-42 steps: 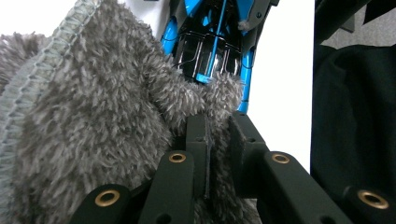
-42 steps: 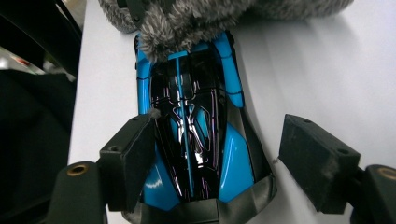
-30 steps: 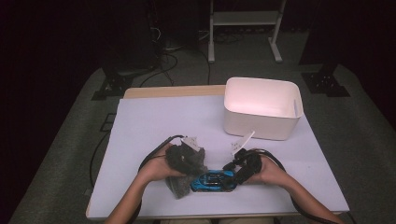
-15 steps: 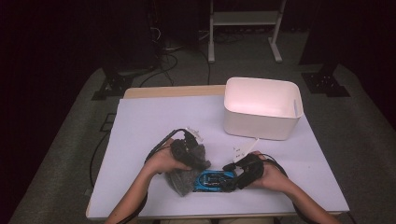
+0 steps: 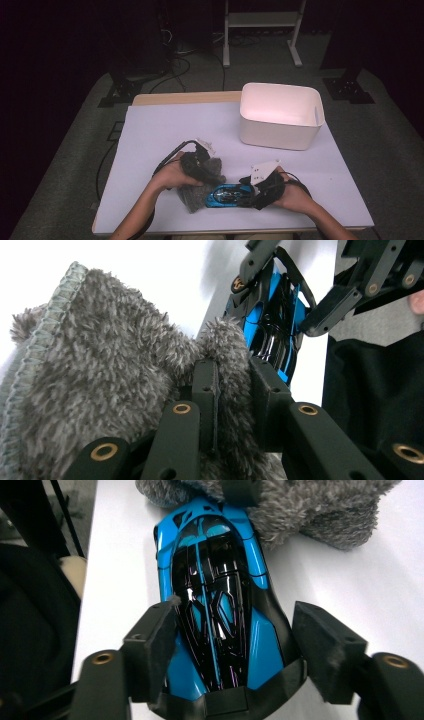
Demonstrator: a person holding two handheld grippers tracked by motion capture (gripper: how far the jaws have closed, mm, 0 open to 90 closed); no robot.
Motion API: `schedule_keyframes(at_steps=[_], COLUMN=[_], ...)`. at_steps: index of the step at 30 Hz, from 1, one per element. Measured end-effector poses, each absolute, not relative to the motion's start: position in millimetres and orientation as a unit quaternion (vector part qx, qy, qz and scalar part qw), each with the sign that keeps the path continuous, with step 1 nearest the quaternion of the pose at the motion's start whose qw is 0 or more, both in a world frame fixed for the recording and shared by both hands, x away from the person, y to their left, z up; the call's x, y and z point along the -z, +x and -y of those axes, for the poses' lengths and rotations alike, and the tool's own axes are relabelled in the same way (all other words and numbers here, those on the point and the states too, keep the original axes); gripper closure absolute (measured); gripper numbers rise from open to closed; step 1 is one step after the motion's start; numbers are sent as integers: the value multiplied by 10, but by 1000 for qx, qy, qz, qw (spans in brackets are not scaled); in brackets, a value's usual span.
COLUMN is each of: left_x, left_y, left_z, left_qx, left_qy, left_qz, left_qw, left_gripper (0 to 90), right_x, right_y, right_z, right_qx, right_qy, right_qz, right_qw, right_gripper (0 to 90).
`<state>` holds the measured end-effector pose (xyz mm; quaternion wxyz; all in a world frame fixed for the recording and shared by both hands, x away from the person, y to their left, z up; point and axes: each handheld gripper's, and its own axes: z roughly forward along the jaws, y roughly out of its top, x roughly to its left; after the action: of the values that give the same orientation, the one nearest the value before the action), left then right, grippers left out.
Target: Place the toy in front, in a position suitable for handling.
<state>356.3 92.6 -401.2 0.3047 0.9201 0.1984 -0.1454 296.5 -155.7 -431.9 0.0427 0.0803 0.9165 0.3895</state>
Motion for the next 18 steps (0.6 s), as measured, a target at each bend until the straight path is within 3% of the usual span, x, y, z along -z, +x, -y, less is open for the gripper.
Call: schedule_keyframes(at_steps=[9,18], left_x=[3866,3804], left_y=[3337,3120], left_z=[-956,-972], left_qx=[138,133], left_qy=[921,923], left_qz=[-163,-133], left_qw=[325,335], left_gripper=[764,774], right_x=[4260,4328], right_y=[2994,2920], right_z=[1583,1482], right_qx=[-399,-382], right_qy=[91,72], right_qz=[-912,-921], right_qw=[13,-31], right_gripper=[283,303])
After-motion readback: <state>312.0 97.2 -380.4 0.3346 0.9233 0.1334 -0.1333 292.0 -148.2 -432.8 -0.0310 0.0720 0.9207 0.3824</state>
